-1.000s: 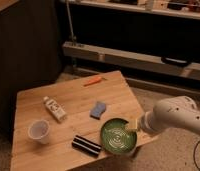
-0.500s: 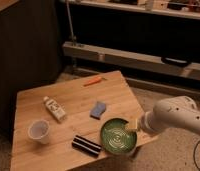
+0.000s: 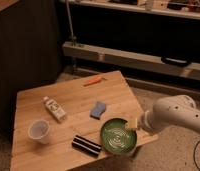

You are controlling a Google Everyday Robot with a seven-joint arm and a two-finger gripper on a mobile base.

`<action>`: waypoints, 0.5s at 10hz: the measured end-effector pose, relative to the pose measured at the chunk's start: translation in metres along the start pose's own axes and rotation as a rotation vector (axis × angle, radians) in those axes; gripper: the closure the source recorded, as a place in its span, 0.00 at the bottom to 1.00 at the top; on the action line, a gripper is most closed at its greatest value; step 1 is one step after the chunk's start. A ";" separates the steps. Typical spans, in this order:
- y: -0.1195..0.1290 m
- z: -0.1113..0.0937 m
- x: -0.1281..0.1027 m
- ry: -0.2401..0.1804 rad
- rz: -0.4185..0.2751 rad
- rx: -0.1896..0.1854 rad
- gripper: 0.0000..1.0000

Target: Drag the pepper across the table

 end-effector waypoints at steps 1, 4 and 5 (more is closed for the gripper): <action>0.005 0.005 -0.023 0.001 0.000 0.000 0.27; 0.017 0.018 -0.095 -0.005 0.007 0.002 0.27; 0.021 0.020 -0.120 -0.008 0.014 0.004 0.27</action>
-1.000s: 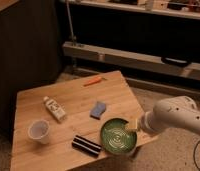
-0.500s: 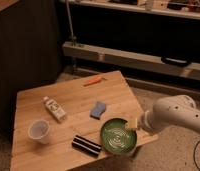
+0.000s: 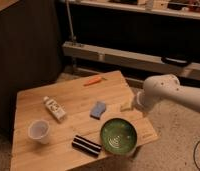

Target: Drag the pepper across the table

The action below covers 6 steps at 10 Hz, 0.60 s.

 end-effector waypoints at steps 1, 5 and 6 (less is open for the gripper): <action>0.004 0.003 -0.024 -0.002 0.011 0.003 0.27; 0.042 0.014 -0.092 0.039 0.080 -0.052 0.27; 0.050 0.014 -0.103 0.053 0.091 -0.077 0.27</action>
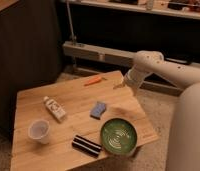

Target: Drag the pepper across the table

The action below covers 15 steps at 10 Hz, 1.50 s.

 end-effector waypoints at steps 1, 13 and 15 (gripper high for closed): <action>0.006 0.001 -0.005 0.005 0.001 -0.012 0.27; 0.022 0.004 -0.021 -0.052 0.390 -0.099 0.27; 0.024 0.005 -0.021 -0.050 0.387 -0.100 0.27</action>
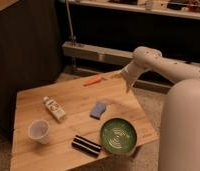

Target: Drag the pepper across the table

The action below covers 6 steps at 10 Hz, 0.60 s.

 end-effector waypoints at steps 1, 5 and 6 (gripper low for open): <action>0.000 0.000 0.000 0.001 0.000 0.000 0.27; -0.013 -0.004 -0.002 -0.058 0.050 -0.025 0.27; -0.008 0.000 -0.002 -0.075 0.068 -0.036 0.27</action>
